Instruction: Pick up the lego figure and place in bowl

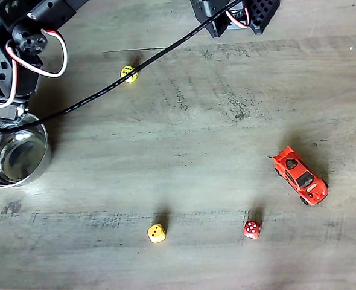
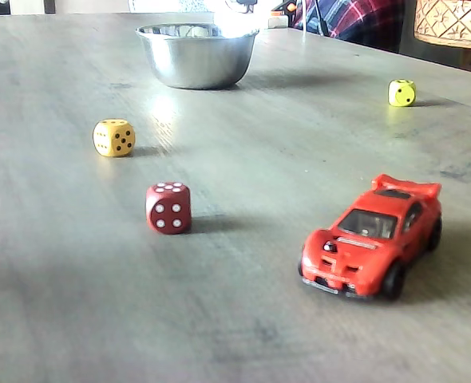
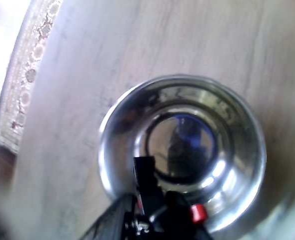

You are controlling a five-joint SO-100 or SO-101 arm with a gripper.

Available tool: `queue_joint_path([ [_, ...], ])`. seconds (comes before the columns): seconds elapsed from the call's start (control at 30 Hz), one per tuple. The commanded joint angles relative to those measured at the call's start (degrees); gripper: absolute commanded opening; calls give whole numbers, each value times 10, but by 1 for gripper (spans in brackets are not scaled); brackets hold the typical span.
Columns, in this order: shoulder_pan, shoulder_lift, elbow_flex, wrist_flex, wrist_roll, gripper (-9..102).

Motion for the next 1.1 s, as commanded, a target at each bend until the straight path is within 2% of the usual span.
queue_joint_path([
  [0.0, 11, -6, -33, -13, -9, 2],
  [0.37, 17, -33, -30, -13, -54, 4],
  [0.7, 15, -33, -25, -12, -66, 18],
  [0.9, 14, -31, -25, -10, -66, 17],
  [1.07, 13, -25, -25, -7, -66, 6],
])
